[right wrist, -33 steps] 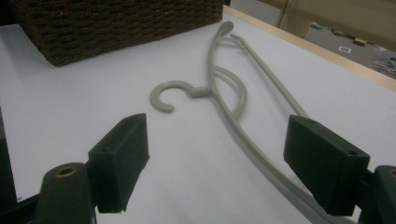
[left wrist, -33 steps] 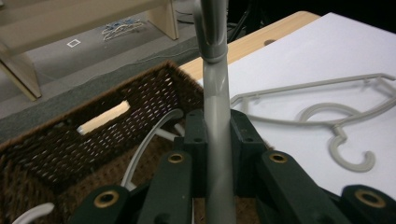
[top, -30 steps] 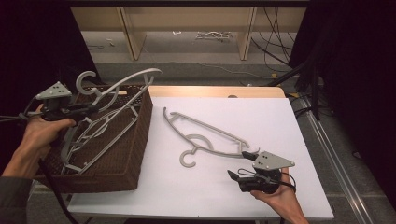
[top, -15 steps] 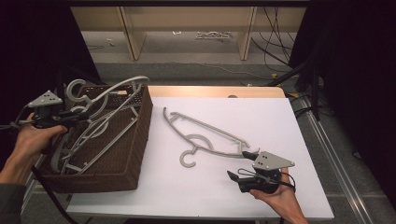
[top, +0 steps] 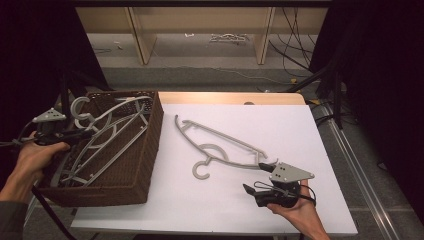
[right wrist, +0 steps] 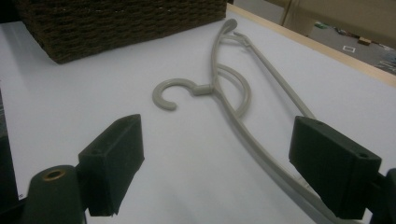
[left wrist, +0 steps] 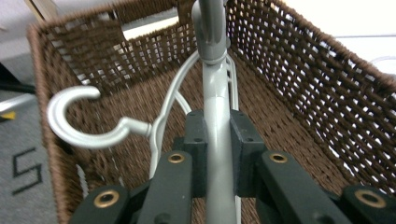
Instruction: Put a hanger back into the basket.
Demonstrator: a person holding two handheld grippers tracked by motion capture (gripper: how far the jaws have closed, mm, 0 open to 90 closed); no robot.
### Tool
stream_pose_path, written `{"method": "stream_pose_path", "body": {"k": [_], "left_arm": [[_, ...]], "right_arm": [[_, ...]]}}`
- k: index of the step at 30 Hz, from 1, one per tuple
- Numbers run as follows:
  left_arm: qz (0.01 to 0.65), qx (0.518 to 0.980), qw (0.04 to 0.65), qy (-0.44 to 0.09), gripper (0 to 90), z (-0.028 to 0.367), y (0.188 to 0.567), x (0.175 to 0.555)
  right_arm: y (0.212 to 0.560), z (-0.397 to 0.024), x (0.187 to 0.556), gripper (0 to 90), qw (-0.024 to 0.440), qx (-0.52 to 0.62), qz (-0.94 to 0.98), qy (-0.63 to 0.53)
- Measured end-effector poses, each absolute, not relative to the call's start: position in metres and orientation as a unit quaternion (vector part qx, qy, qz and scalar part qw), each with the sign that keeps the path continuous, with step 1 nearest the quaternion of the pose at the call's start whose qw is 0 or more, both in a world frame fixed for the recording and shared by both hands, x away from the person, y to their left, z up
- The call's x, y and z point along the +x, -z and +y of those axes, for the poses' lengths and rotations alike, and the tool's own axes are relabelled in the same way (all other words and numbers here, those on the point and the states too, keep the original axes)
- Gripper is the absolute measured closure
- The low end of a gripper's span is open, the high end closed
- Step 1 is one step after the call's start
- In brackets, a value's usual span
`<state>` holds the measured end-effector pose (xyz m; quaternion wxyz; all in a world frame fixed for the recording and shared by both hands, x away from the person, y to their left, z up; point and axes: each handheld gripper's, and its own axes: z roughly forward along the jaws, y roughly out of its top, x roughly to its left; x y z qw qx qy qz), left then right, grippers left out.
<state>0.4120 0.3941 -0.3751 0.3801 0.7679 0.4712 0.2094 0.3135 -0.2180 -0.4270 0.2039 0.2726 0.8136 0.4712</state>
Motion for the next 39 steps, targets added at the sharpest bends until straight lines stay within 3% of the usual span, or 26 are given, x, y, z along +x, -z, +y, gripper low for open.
{"method": "stream_pose_path", "body": {"k": [14, 20, 28, 30, 34, 39], "left_arm": [[0.498, 0.771, 0.370, -0.143, 79.2, 0.383, 0.403, 0.424], [0.501, 0.787, 0.319, -0.165, 77.0, 0.386, 0.405, 0.428], [0.545, 0.752, 0.316, -0.191, 69.8, 0.392, 0.409, 0.431], [0.554, 0.748, 0.304, -0.201, 61.4, 0.395, 0.406, 0.430], [0.560, 0.729, 0.323, -0.225, 59.1, 0.400, 0.398, 0.424], [0.565, 0.688, 0.376, -0.258, 47.7, 0.394, 0.379, 0.410]], "right_arm": [[0.429, -0.218, 0.314, 19.2, 0.198, 0.268, 0.819, -0.467], [0.430, -0.218, 0.315, 19.2, 0.197, 0.268, 0.819, -0.468], [0.430, -0.219, 0.315, 19.2, 0.195, 0.268, 0.818, -0.470], [0.430, -0.219, 0.315, 19.2, 0.194, 0.270, 0.819, -0.468], [0.430, -0.219, 0.314, 19.2, 0.193, 0.271, 0.818, -0.469], [0.431, -0.218, 0.315, 19.3, 0.194, 0.274, 0.817, -0.468]]}}
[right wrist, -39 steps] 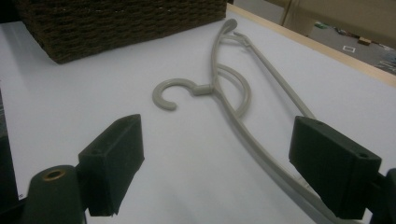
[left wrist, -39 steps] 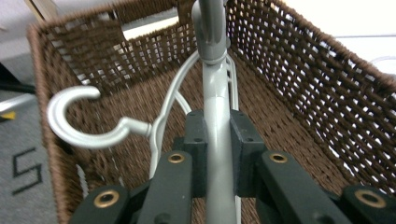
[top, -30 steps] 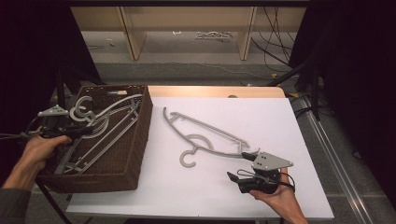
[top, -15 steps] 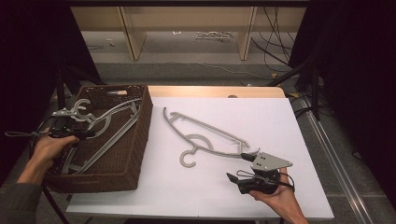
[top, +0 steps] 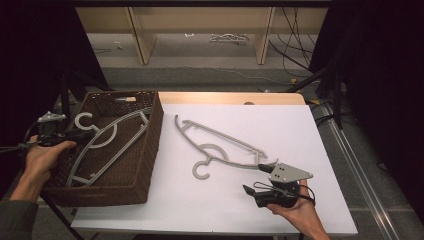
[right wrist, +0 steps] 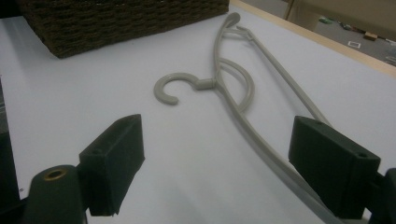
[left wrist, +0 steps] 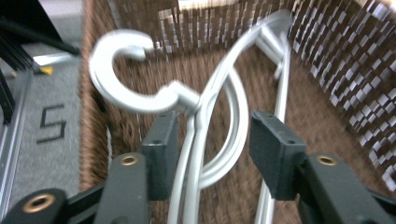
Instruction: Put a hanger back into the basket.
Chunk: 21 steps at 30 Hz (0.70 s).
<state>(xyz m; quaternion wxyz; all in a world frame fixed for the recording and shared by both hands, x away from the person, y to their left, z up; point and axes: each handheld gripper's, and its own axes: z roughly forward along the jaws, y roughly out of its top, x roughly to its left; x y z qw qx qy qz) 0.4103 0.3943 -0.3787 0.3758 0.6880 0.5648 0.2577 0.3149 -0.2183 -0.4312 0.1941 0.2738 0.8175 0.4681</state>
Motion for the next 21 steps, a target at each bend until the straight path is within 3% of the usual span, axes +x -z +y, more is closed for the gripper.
{"method": "stream_pose_path", "body": {"k": [3, 11, 15, 21], "left_arm": [[0.561, 0.667, 0.410, -0.269, 38.3, 0.385, 0.368, 0.399], [0.484, 0.679, 0.471, -0.287, 30.0, 0.344, 0.348, 0.361], [0.447, 0.696, 0.487, -0.280, 22.9, 0.317, 0.342, 0.341], [0.423, 0.693, 0.533, -0.238, 19.4, 0.278, 0.341, 0.314]], "right_arm": [[0.430, -0.219, 0.315, 21.0, 0.208, 0.271, 0.812, -0.474], [0.425, -0.226, 0.316, 20.1, 0.225, 0.291, 0.784, -0.501], [0.426, -0.226, 0.316, 19.9, 0.226, 0.294, 0.780, -0.503], [0.428, -0.224, 0.315, 19.8, 0.223, 0.293, 0.779, -0.507]]}}
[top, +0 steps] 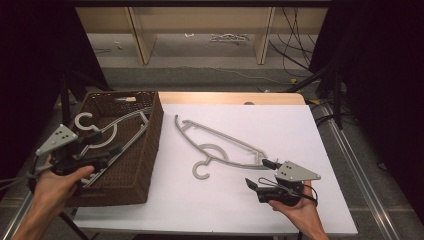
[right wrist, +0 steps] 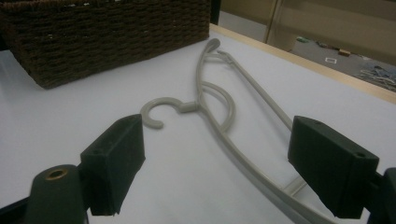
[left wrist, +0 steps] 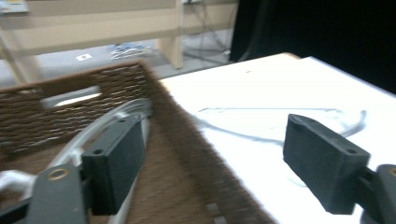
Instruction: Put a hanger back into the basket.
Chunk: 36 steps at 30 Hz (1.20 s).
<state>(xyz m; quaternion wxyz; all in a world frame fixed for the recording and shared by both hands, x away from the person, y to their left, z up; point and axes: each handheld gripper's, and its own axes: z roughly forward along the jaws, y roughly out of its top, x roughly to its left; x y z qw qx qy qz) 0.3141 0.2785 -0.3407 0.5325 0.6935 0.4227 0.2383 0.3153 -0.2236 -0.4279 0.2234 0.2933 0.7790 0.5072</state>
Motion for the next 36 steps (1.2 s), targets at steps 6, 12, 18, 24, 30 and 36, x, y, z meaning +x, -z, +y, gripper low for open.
{"method": "stream_pose_path", "body": {"k": [6, 12, 18, 24, 30, 36], "left_arm": [[0.396, 0.697, 0.555, -0.224, 16.8, 0.239, 0.361, 0.299], [0.352, 0.718, 0.564, -0.208, 16.1, 0.208, 0.383, 0.295], [0.340, 0.708, 0.582, -0.209, 16.2, 0.195, 0.400, 0.293], [0.324, 0.701, 0.590, -0.234, 15.9, 0.190, 0.411, 0.289], [0.328, 0.692, 0.593, -0.248, 16.0, 0.187, 0.421, 0.281], [0.329, 0.692, 0.596, -0.242, 15.9, 0.184, 0.429, 0.275]], "right_arm": [[0.429, -0.223, 0.315, 19.5, 0.216, 0.296, 0.783, -0.502], [0.430, -0.221, 0.316, 19.0, 0.217, 0.298, 0.780, -0.506], [0.431, -0.220, 0.316, 19.0, 0.210, 0.296, 0.782, -0.507], [0.432, -0.220, 0.316, 19.0, 0.205, 0.295, 0.782, -0.509], [0.434, -0.220, 0.318, 18.9, 0.218, 0.290, 0.779, -0.511], [0.432, -0.219, 0.317, 18.8, 0.216, 0.286, 0.783, -0.509]]}}
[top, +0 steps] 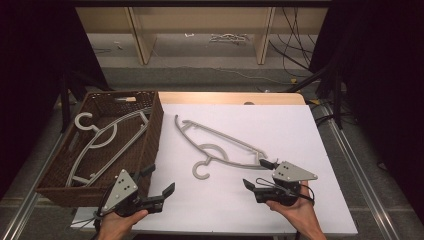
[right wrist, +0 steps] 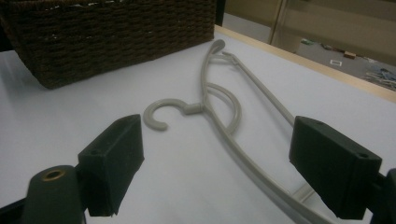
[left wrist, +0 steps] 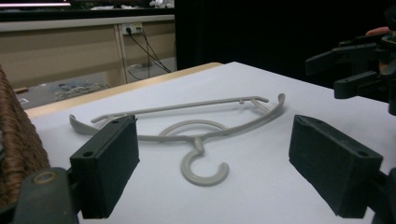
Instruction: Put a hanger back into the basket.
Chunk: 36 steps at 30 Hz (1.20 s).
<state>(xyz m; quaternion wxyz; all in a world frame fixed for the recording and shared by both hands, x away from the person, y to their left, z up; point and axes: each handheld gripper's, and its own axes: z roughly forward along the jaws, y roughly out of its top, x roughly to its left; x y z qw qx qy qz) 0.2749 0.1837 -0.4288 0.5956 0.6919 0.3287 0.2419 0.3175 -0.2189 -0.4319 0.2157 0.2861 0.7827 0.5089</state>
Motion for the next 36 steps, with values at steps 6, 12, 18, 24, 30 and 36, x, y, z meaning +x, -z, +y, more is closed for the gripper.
{"method": "stream_pose_path", "body": {"k": [6, 12, 18, 24, 30, 36], "left_arm": [[0.324, 0.699, 0.589, -0.246, 15.9, 0.183, 0.432, 0.276], [0.315, 0.708, 0.583, -0.244, 15.9, 0.181, 0.433, 0.275], [0.308, 0.712, 0.580, -0.250, 15.8, 0.182, 0.435, 0.275], [0.309, 0.711, 0.579, -0.252, 15.8, 0.183, 0.435, 0.276], [0.309, 0.713, 0.578, -0.250, 15.8, 0.182, 0.435, 0.276], [0.308, 0.714, 0.577, -0.250, 15.8, 0.183, 0.435, 0.276]], "right_arm": [[0.436, -0.215, 0.327, 18.8, 0.227, 0.274, 0.794, -0.492], [0.446, -0.204, 0.354, 19.0, 0.202, 0.274, 0.828, -0.446], [0.460, -0.186, 0.383, 23.1, 0.181, 0.259, 0.870, -0.379], [0.469, -0.172, 0.408, 32.7, 0.159, 0.258, 0.889, -0.343], [0.476, -0.160, 0.423, 37.5, 0.154, 0.258, 0.896, -0.325], [0.480, -0.155, 0.434, 46.1, 0.135, 0.270, 0.899, -0.316]]}}
